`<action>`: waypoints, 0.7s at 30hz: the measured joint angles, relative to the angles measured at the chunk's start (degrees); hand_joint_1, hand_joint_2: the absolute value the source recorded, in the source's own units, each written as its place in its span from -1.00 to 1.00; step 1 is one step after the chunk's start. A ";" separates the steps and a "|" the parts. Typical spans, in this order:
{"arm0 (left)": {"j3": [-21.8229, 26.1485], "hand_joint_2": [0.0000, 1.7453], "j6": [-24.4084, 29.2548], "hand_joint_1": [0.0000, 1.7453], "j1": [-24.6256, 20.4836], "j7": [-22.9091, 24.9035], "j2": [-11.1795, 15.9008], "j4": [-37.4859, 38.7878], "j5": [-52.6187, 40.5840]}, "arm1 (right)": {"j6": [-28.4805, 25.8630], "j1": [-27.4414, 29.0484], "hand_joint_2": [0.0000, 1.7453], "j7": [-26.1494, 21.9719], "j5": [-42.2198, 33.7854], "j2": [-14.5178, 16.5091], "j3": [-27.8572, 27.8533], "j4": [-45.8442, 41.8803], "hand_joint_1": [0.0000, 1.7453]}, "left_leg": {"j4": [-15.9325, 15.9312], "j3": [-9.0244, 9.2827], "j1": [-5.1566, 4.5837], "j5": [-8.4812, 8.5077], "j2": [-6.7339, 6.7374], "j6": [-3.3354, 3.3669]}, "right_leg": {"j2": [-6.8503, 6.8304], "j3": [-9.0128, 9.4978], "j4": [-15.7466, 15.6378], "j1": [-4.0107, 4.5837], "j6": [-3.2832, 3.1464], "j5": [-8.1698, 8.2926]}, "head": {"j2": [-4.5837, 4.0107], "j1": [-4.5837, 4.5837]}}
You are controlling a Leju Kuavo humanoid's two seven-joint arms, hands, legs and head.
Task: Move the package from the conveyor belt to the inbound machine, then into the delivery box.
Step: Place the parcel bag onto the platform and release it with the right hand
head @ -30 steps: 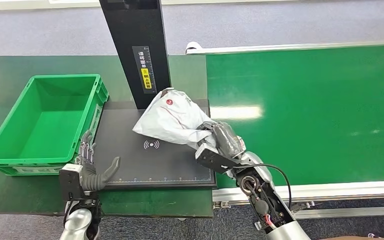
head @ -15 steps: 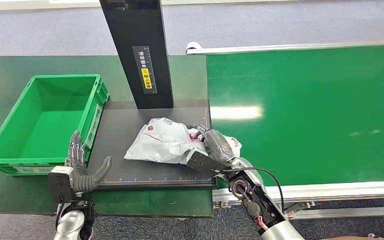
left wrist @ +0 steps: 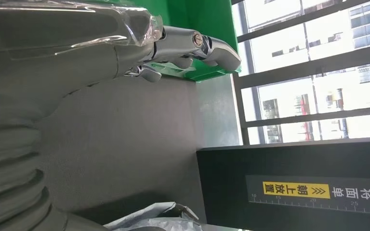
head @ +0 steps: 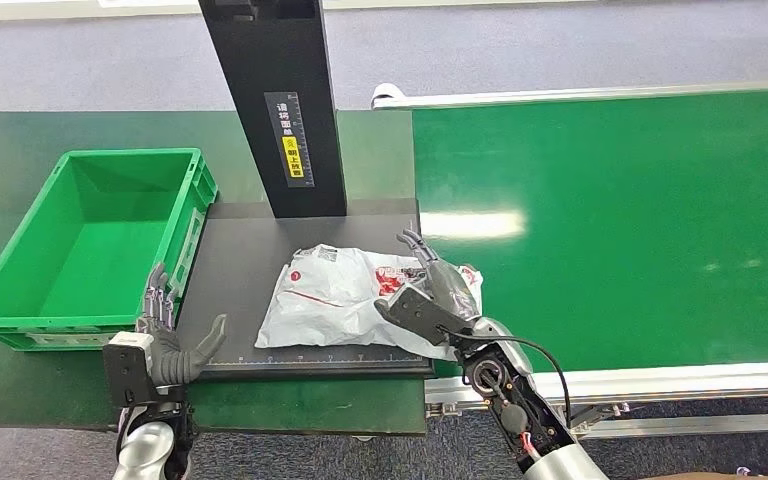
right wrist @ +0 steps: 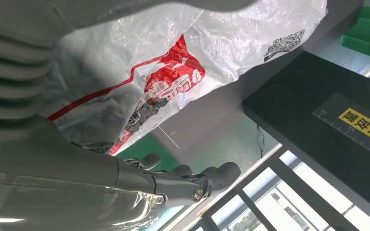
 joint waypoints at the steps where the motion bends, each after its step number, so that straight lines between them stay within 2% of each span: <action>1: 0.00 1.00 0.00 -1.00 0.00 0.02 -0.02 0.00 -0.01 | 0.01 0.06 -1.00 -0.06 -0.07 0.00 -0.09 -0.07 -1.00 | 0.00 0.00 0.00 0.00 0.00 0.00 | 0.00 0.00 0.00 0.00 0.00 0.00 | 0.00 0.00; 5: -0.05 1.00 -0.05 -1.00 0.00 0.03 -0.05 -0.02 -0.34 | 1.26 0.39 -1.00 -0.99 -1.75 0.01 -0.47 -0.59 -1.00 | 0.00 0.00 0.00 0.00 0.00 0.00 | 0.00 0.00 0.00 0.00 0.00 0.00 | 0.01 0.00; 9: -2.04 1.00 -1.52 -1.00 0.21 0.26 -0.08 -1.34 -5.72 | 9.76 4.06 -1.00 -7.23 -17.03 -0.12 -3.73 -9.60 -1.00 | 0.01 0.00 0.00 0.00 -0.02 0.00 | 0.00 -0.01 -0.01 0.00 0.00 0.00 | 0.00 0.02; 14: -6.04 1.00 -2.36 -1.00 0.38 1.36 0.12 -4.02 -12.92 | 9.93 7.76 -1.00 -8.39 -22.87 -0.39 -6.43 -19.66 -1.00 | 0.01 0.00 -0.01 -0.01 -0.02 0.01 | 0.00 -0.01 -0.03 -0.01 0.00 0.00 | 0.00 0.01; 21: -12.06 1.00 -2.37 -1.00 0.05 2.87 0.93 -6.10 -21.59 | 8.02 12.67 -1.00 -10.16 -24.76 -1.33 -10.83 -29.37 -1.00 | 0.01 0.02 -0.01 -0.01 0.01 0.01 | 0.00 -0.01 -0.03 -0.02 0.00 0.00 | 0.01 0.01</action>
